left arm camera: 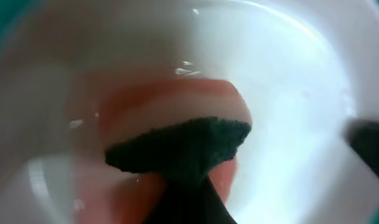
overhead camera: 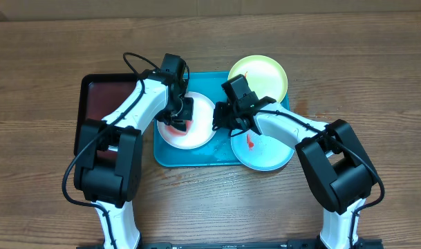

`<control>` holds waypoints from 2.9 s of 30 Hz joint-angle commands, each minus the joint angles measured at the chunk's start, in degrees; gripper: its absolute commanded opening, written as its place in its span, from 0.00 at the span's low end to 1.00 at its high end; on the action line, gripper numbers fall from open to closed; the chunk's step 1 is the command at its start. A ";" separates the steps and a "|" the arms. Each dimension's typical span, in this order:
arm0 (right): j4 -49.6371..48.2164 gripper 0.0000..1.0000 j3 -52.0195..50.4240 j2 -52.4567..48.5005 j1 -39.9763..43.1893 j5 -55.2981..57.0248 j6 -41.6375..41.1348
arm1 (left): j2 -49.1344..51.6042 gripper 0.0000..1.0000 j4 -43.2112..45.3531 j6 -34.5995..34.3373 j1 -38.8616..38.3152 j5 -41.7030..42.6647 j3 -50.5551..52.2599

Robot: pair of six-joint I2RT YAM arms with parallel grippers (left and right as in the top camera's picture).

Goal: Clean dirty plates on tray and stack at the side
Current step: 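Scrub the white plate with the sponge in the left gripper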

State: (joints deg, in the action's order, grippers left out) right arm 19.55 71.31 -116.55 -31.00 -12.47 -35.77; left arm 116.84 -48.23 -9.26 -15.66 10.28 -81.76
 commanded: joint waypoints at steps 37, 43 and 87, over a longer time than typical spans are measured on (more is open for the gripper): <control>0.28 0.04 0.46 -1.86 0.22 1.25 -0.48 | 0.07 0.04 -5.22 16.22 -0.35 15.34 0.96; 0.28 0.04 0.46 -1.86 0.24 1.25 -0.48 | 0.07 0.04 3.58 11.47 -0.35 10.23 0.98; 0.07 0.04 0.46 -1.86 0.24 1.25 -1.57 | 0.07 0.04 8.63 2.93 -0.44 -9.79 0.98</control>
State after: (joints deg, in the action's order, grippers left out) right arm 19.11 71.35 -116.55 -31.09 -11.77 -37.06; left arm 116.60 -40.23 -2.37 -15.77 14.28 -80.90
